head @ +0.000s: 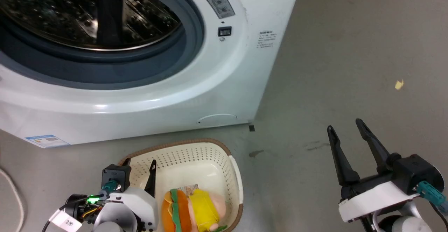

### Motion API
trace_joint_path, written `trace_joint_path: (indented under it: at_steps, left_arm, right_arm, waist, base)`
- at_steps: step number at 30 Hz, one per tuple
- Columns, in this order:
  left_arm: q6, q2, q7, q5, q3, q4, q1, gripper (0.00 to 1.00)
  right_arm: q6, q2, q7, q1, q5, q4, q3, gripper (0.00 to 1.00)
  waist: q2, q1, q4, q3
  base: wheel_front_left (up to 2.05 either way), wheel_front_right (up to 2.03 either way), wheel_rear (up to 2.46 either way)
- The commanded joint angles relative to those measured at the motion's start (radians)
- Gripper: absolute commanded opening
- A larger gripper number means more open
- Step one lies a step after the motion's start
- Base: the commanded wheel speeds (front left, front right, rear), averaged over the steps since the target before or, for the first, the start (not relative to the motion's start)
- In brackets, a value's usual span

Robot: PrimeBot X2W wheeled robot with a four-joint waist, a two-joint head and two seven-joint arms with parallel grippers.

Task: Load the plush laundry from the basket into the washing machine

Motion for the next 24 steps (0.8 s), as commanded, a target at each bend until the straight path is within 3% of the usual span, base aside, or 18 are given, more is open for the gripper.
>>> trace_joint_path:
  at_steps: [1,24]
  left_arm:
    - [-0.005,0.01,0.0,-0.009,-0.003,0.02,-0.022,1.0]
    - [-0.032,0.114,0.126,-0.091,-0.077,0.292,-0.19,1.0]
  right_arm:
    - [0.0,0.0,-0.008,-0.02,0.01,-0.009,0.004,1.0]
    - [0.0,0.0,-0.056,-0.082,0.101,-0.062,0.045,1.0]
  waist:
    - [-0.0001,-0.0001,-0.014,0.019]
    - [-0.0001,-0.0001,-0.112,0.236]
  base:
    - [0.0,0.0,0.0]
    - [0.0,0.0,0.0]
